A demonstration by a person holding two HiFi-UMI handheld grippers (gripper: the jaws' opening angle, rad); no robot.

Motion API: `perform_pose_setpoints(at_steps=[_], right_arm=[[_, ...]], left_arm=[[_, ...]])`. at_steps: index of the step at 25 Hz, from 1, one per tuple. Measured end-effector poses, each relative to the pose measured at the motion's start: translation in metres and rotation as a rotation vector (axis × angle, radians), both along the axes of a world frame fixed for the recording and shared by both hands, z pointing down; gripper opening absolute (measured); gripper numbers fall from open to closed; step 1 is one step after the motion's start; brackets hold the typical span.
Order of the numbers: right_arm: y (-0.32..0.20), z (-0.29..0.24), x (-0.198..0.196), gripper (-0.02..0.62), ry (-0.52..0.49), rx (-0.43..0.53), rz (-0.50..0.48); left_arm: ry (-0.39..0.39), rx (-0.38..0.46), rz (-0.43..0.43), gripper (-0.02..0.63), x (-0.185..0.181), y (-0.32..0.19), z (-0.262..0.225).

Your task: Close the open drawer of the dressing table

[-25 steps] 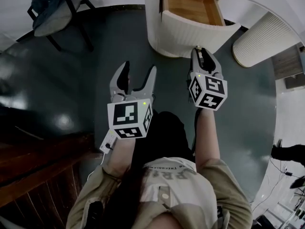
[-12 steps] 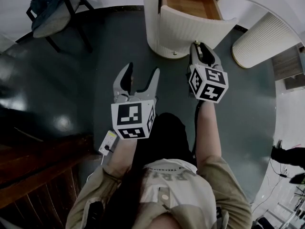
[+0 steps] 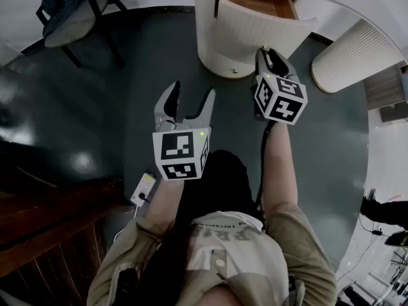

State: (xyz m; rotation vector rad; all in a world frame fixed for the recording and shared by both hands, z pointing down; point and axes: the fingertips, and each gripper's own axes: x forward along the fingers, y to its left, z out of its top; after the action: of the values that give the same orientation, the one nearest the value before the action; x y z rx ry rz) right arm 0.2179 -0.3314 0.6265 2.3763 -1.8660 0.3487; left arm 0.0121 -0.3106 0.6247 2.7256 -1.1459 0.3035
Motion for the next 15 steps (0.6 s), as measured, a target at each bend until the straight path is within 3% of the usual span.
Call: perform_pose_setpoints(at_steps=[15], right_arm=[[-0.015,0.001,0.006,0.11,0.0,-0.002,0.013]], left_arm=[[0.011,-0.011,0.002,0.319,0.004,-0.023,0.003]])
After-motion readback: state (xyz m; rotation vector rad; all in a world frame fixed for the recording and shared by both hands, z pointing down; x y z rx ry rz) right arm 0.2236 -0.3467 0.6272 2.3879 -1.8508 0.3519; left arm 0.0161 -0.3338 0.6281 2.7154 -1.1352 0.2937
